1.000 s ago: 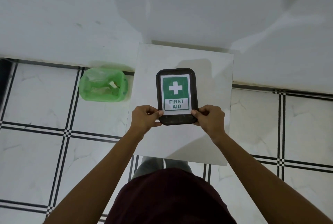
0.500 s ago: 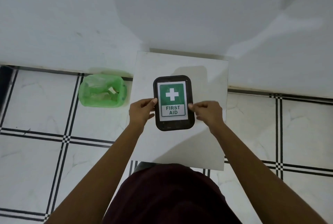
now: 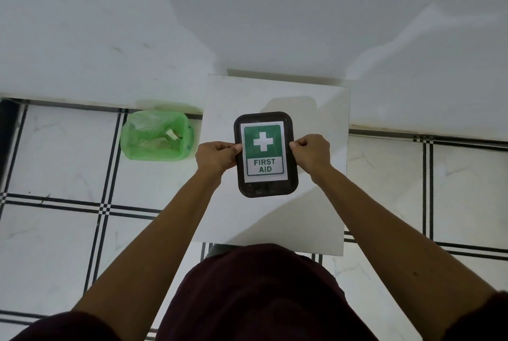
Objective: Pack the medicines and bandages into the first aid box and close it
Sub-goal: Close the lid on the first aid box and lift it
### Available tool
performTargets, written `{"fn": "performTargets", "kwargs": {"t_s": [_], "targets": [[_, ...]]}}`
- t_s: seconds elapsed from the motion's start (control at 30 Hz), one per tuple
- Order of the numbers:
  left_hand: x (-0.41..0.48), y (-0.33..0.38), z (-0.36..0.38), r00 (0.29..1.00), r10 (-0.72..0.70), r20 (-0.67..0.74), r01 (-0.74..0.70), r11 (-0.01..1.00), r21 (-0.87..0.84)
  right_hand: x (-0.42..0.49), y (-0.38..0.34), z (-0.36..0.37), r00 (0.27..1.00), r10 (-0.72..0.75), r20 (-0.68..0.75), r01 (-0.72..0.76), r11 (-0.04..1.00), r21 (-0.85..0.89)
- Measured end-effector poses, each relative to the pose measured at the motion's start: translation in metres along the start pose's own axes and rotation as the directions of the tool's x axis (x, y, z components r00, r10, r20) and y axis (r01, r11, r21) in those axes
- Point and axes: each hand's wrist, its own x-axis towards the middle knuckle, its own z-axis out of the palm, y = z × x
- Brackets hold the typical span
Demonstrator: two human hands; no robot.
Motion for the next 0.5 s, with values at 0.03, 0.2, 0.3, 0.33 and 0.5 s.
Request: {"fn": "performTargets", "kwargs": {"t_s": [0.03, 0.2, 0.3, 0.33, 0.5], "targets": [[0.001, 0.001, -0.002, 1.000, -0.017, 0.025, 0.017, 1.000, -0.012, 0.002, -0.001, -0.001, 1.000, 0.009, 0.012, -0.009, 1.000, -0.003], [0.003, 0.015, -0.010, 0.980, -0.103, 0.172, 0.122, 0.987, -0.104, 0.016, -0.016, -0.018, 0.986, 0.051, 0.159, -0.052, 0.999, 0.004], [0.012, 0.035, 0.000, 0.986, -0.070, 0.149, 0.101, 0.971, -0.215, 0.027, -0.035, -0.021, 0.988, -0.042, 0.151, 0.024, 0.992, 0.121], [0.016, 0.042, 0.005, 0.990, -0.085, 0.116, 0.109, 0.968, -0.226, 0.030, -0.039, -0.020, 0.990, -0.038, 0.136, 0.011, 0.981, 0.193], [0.028, 0.050, 0.019, 0.994, -0.090, 0.060, 0.099, 0.982, -0.162, 0.037, -0.042, -0.008, 0.999, 0.035, 0.015, -0.038, 0.960, 0.276]]}}
